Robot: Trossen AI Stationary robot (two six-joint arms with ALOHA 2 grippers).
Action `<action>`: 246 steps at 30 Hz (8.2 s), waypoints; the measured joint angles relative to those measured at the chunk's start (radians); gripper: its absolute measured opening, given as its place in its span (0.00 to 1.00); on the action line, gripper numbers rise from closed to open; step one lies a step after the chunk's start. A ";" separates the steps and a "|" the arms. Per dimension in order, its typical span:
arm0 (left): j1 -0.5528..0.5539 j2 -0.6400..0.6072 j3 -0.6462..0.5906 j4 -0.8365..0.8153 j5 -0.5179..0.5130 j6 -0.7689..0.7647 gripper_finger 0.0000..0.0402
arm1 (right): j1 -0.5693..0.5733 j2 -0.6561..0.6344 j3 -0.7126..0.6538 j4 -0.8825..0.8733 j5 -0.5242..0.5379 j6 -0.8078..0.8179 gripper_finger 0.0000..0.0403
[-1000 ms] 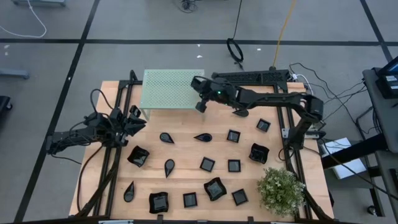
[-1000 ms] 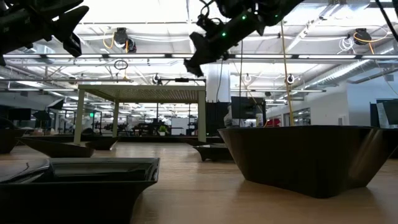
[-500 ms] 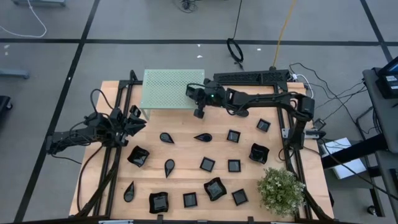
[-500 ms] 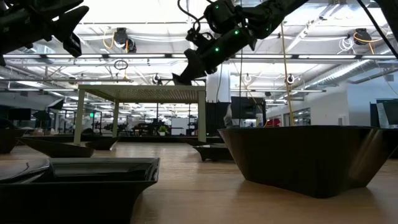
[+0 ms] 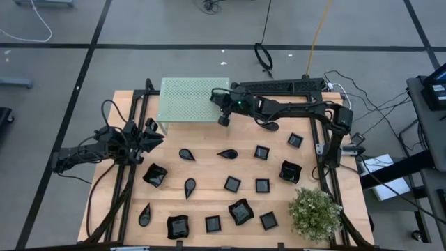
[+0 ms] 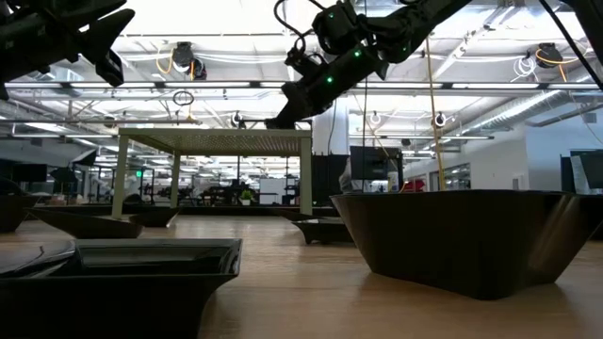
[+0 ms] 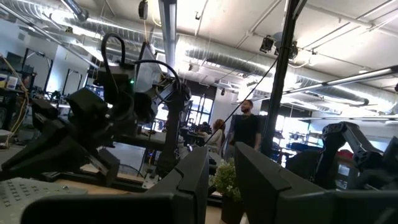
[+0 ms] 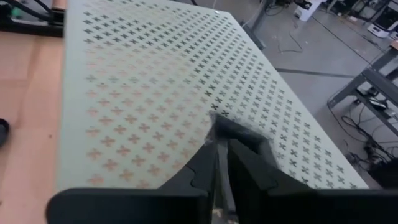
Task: Pick & Place Mini shaped plates
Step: Put the square plate on the shelf, then stack the square plate on top of the square plate on the shelf
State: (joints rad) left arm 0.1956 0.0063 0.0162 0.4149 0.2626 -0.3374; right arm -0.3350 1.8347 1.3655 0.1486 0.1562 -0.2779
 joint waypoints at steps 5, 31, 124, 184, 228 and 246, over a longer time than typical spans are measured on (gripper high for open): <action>0.000 0.000 0.000 0.000 0.000 0.000 0.20 | -0.005 0.000 0.000 0.001 -0.002 0.002 0.19; 0.000 0.000 0.000 0.000 0.000 0.000 0.20 | 0.223 -0.406 -0.186 -0.719 -0.001 0.423 0.30; 0.000 0.000 0.000 0.001 0.002 0.000 0.20 | 0.352 -0.245 -0.649 -0.109 -0.159 0.449 0.42; 0.000 0.000 0.000 0.000 0.000 0.000 0.20 | -0.090 -0.239 -0.104 0.078 -0.214 0.182 0.00; 0.000 0.000 0.000 0.000 0.000 0.000 0.20 | -0.040 -0.020 0.007 0.020 -0.107 0.144 0.00; 0.000 0.000 0.000 0.000 0.000 0.000 0.20 | -0.036 -0.020 0.007 0.019 -0.100 0.134 0.04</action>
State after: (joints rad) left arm 0.1955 0.0063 0.0163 0.4149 0.2630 -0.3371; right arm -0.3710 1.8149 1.3727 0.1677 0.0562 -0.1437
